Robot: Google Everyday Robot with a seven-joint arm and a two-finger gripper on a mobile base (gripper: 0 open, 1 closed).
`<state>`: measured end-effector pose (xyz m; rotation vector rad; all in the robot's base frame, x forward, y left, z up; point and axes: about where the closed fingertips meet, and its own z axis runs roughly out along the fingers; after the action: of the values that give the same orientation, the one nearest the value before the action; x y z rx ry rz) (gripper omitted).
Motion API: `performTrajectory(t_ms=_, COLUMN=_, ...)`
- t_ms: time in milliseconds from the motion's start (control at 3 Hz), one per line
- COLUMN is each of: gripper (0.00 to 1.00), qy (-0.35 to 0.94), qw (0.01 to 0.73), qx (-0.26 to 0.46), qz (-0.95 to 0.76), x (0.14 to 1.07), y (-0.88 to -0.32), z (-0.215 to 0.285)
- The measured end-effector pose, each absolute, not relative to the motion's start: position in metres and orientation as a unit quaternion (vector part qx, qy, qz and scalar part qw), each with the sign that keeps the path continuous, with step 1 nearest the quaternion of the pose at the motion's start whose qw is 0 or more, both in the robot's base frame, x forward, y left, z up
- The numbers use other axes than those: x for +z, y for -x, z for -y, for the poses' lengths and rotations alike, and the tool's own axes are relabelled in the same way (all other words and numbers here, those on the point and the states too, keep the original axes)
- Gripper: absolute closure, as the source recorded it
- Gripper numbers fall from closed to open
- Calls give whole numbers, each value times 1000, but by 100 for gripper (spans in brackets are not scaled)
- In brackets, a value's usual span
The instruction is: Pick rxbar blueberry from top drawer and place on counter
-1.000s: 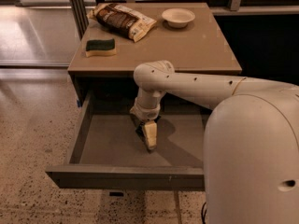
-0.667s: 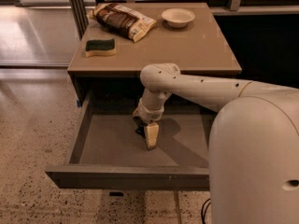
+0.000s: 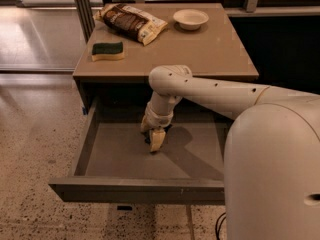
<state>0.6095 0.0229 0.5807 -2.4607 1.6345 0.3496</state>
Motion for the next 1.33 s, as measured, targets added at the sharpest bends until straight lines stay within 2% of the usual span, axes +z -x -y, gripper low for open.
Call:
performTrajectory(t_ms=333, gripper=88, qy=824, qw=83, qx=117, qz=-548, x=581, y=-610, z=-23)
performTrajectory(t_ms=667, gripper=100, qy=824, qw=83, qx=117, qz=-548, x=581, y=-610, z=-23)
performTrajectory(t_ms=1333, gripper=100, qy=824, qw=83, qx=117, qz=-547, x=595, y=-609, z=-29)
